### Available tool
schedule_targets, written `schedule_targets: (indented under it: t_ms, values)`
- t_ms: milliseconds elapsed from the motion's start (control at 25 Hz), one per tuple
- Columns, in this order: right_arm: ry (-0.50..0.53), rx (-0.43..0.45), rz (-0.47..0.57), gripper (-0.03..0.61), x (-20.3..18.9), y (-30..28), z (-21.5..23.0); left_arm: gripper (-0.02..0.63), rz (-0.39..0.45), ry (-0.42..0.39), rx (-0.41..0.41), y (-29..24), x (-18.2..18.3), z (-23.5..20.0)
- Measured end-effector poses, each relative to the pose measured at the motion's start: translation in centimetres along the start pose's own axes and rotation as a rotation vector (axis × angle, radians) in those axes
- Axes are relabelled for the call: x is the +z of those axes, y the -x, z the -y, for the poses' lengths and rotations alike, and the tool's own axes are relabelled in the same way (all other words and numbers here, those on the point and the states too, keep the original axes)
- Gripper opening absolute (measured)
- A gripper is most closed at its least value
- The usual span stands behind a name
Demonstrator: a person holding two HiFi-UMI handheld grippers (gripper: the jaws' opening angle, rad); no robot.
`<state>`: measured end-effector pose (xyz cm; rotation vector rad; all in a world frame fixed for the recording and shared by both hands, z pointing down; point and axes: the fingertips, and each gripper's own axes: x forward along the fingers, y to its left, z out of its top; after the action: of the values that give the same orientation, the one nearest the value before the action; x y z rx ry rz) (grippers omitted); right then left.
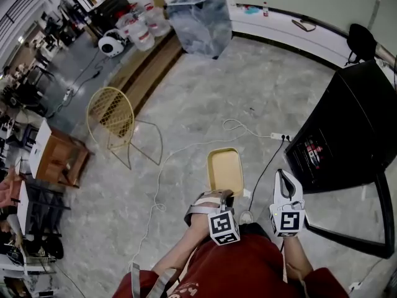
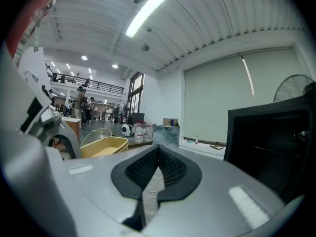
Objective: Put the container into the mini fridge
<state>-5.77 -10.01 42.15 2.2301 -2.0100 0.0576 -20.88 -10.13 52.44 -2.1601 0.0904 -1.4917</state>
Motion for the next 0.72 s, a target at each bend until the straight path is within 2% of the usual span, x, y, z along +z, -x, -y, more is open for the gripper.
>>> schedule_targets:
  t_ms: [160,360,520,720]
  values:
    - [-0.013,-0.057,0.002,0.0,0.5,-0.7,1.8,0.031,0.008,-0.056,-0.005,-1.1,0.7,-2.1]
    - [0.002,-0.108,-0.008,0.0,0.1,-1.9,3.1,0.031,0.064,-0.09,-0.011,-2.8,2.2,-4.7]
    - [0.009,-0.168,-0.055,0.0,-0.9,-3.1,4.3,0.031,0.116,-0.111,-0.05,-5.1,3.0,-6.2]
    - [0.028,-0.224,-0.119,0.0,-1.9,-5.6,3.7,0.031,0.16,-0.178,-0.078,-7.5,2.0,-9.2]
